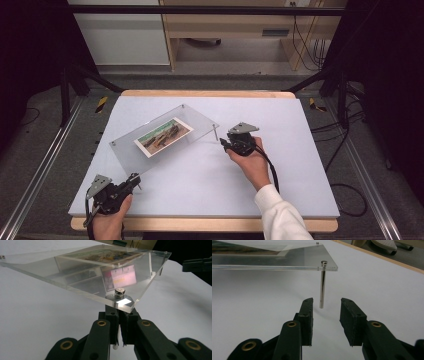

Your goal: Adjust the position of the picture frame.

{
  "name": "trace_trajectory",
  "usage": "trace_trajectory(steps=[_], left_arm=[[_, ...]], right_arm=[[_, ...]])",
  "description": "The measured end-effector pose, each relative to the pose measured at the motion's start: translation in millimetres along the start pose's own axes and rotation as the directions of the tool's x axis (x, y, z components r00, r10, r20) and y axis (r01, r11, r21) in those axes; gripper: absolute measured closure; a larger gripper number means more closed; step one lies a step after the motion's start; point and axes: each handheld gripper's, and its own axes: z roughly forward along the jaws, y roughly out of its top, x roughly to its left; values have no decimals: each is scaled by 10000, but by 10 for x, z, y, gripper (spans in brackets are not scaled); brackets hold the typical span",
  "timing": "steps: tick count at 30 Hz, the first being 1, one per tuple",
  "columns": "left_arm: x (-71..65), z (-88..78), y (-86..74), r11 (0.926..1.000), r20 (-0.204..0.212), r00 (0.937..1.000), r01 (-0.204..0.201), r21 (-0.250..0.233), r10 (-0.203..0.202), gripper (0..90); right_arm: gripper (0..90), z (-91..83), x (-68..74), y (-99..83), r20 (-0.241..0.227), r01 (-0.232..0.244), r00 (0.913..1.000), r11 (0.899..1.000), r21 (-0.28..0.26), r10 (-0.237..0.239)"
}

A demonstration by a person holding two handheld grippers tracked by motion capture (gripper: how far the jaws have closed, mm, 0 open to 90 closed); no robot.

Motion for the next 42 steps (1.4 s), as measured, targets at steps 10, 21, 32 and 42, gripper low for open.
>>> trace_trajectory(steps=[10, 21, 32, 42], left_arm=[[29, -18, 31, 9994, 189, 9994, 297, -152, -294, 846], [33, -21, 29, 9991, 245, 9989, 392, -168, -388, 845], [28, -19, 22, 9993, 170, 9993, 329, -153, -327, 845], [12, -15, 21, 9998, 15, 9999, 172, -67, -172, 843]], right_arm=[[655, 369, -40, 91, -332, -355, 9989, 9988, -332, 344], [724, 539, -59, 116, -447, -613, 9974, 9934, -964, 572], [787, 592, -61, 119, -597, -365, 9978, 9875, -1531, 277], [850, 586, -69, 111, -689, -292, 9974, 9879, -1520, 189]])
